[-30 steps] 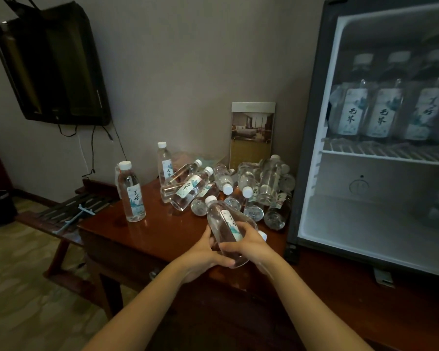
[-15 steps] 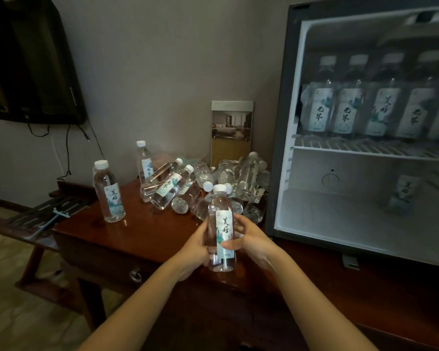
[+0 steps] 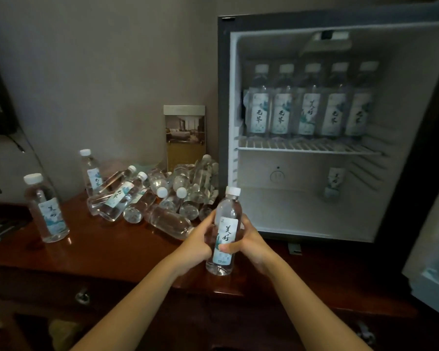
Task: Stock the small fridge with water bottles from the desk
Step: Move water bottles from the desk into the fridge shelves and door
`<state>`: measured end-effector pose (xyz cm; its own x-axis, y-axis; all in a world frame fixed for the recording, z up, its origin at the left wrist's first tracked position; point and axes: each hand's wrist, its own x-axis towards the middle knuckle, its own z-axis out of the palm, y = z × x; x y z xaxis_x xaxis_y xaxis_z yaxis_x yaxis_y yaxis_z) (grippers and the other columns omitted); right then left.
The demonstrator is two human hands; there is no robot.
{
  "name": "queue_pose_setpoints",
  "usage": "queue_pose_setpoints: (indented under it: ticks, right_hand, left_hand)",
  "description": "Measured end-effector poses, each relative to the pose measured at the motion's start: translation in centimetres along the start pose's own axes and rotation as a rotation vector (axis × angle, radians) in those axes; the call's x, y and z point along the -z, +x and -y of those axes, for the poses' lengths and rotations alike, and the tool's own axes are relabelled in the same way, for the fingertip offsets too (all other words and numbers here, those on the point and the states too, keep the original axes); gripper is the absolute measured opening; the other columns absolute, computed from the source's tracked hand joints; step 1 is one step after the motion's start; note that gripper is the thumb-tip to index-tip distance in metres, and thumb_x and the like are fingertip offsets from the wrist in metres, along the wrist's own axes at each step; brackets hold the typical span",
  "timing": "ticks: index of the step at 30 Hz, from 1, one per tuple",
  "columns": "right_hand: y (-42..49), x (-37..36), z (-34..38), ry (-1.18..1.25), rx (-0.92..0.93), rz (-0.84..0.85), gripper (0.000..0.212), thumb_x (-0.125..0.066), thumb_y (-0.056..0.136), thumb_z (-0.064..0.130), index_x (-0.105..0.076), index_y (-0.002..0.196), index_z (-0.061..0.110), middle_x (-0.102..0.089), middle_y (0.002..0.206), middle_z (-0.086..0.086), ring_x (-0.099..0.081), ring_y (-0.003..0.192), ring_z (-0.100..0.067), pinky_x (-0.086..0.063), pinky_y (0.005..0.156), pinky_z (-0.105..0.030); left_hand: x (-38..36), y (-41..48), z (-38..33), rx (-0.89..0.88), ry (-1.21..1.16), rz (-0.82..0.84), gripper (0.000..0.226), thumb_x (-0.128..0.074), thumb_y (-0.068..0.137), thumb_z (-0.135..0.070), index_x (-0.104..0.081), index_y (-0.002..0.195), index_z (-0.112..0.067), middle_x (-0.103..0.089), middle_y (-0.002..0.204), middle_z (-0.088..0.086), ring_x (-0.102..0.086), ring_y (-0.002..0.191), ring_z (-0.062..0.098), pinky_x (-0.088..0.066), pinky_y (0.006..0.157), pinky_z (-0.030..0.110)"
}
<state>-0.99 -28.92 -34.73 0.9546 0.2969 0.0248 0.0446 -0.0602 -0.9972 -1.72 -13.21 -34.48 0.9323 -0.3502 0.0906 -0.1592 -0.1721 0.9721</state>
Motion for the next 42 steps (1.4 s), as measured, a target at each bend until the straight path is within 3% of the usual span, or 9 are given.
queue_pose_setpoints:
  ticks: [5, 9, 18, 20, 23, 27, 32, 37, 42]
  right_hand:
    - [-1.4, 3.0, 0.1, 0.001, -0.009, -0.123, 0.085, -0.074, 0.067, -0.006, -0.033, 0.134, 0.026, -0.061, 0.106, 0.003, -0.058, 0.096, -0.008, -0.049, 0.073, -0.021]
    - [-2.2, 5.6, 0.8, -0.004, 0.022, -0.179, 0.083, -0.073, 0.067, -0.009, -0.036, 0.134, 0.023, -0.067, 0.105, -0.008, -0.066, 0.093, -0.015, -0.052, 0.068, -0.018]
    - [-0.8, 11.2, 2.6, 0.035, 0.04, -0.432, 0.044, -0.068, 0.08, -0.001, -0.048, 0.114, 0.018, -0.059, 0.099, 0.004, -0.057, 0.086, -0.01, -0.046, 0.056, -0.01]
    - [-0.2, 12.3, 2.5, 0.032, 0.055, -0.478, 0.04, -0.065, 0.082, 0.0, -0.05, 0.117, 0.016, -0.061, 0.102, 0.001, -0.058, 0.092, -0.014, -0.047, 0.062, -0.013]
    - [1.1, 14.1, 2.2, 0.018, 0.128, -0.541, 0.038, -0.061, 0.084, 0.0, -0.055, 0.121, 0.007, -0.066, 0.109, -0.007, -0.064, 0.098, -0.02, -0.053, 0.073, -0.023]
    - [3.4, 15.9, 1.8, 0.03, 0.19, -0.662, 0.041, -0.062, 0.083, -0.002, -0.057, 0.123, 0.007, -0.067, 0.111, -0.012, -0.065, 0.1, -0.022, -0.054, 0.072, -0.017]
    - [5.7, 18.6, 1.0, -0.07, 0.171, -0.754, 0.043, -0.065, 0.083, 0.003, -0.058, 0.124, 0.011, -0.066, 0.114, -0.011, -0.063, 0.104, -0.022, -0.052, 0.086, -0.03]
    - [7.7, 20.4, -0.2, -0.124, 0.159, -0.847, 0.042, -0.068, 0.081, 0.005, -0.061, 0.122, 0.011, -0.067, 0.115, -0.007, -0.062, 0.106, -0.019, -0.049, 0.094, -0.033]
    - [9.2, 21.6, -0.9, -0.145, 0.103, -1.031, 0.032, -0.074, 0.077, 0.016, -0.07, 0.107, 0.009, -0.072, 0.102, -0.011, -0.066, 0.098, -0.024, -0.051, 0.091, -0.041]
  left_hand:
    - [-2.5, 2.2, -1.0, 0.008, 0.059, 0.13, 0.111, -0.051, 0.061, 0.024, -0.015, 0.141, -0.043, -0.047, 0.133, -0.009, -0.054, 0.115, 0.012, -0.054, 0.085, 0.04]
    - [-4.9, 4.1, -1.2, -0.009, 0.041, 0.138, 0.111, -0.069, 0.066, 0.015, -0.014, 0.141, -0.046, -0.051, 0.13, -0.007, -0.058, 0.108, 0.008, -0.053, 0.085, 0.03]
    - [-9.8, 10.7, -4.4, -0.098, 0.056, 0.107, 0.112, -0.076, 0.065, 0.004, -0.013, 0.145, -0.041, -0.044, 0.139, -0.01, -0.044, 0.126, 0.01, -0.046, 0.099, 0.033]
    - [-10.8, 12.2, -4.5, -0.102, 0.034, 0.099, 0.108, -0.075, 0.068, 0.003, -0.013, 0.146, -0.039, -0.045, 0.134, -0.012, -0.045, 0.12, 0.006, -0.046, 0.093, 0.025]
    - [-12.1, 14.9, -4.4, -0.148, -0.035, 0.096, 0.103, -0.076, 0.07, 0.002, -0.017, 0.146, -0.035, -0.049, 0.135, -0.006, -0.054, 0.114, 0.007, -0.051, 0.093, 0.033]
    - [-13.4, 18.4, -4.5, -0.211, -0.082, 0.099, 0.094, -0.073, 0.069, 0.011, -0.027, 0.136, -0.036, -0.054, 0.127, -0.004, -0.058, 0.107, 0.005, -0.052, 0.092, 0.037]
    - [-15.0, 21.9, -3.9, -0.276, -0.106, 0.053, 0.086, -0.069, 0.07, 0.017, -0.029, 0.128, -0.032, -0.054, 0.114, -0.015, -0.057, 0.098, -0.01, -0.051, 0.082, 0.015]
    - [-16.6, 25.0, -2.6, -0.295, -0.058, -0.042, 0.072, -0.069, 0.072, 0.012, -0.037, 0.126, -0.024, -0.054, 0.119, 0.0, -0.055, 0.112, 0.017, -0.052, 0.086, 0.025]
    - [-17.2, 27.4, -2.1, -0.271, 0.054, -0.046, 0.059, -0.072, 0.074, 0.002, -0.043, 0.124, -0.011, -0.056, 0.112, -0.002, -0.057, 0.109, 0.018, -0.049, 0.09, 0.031]
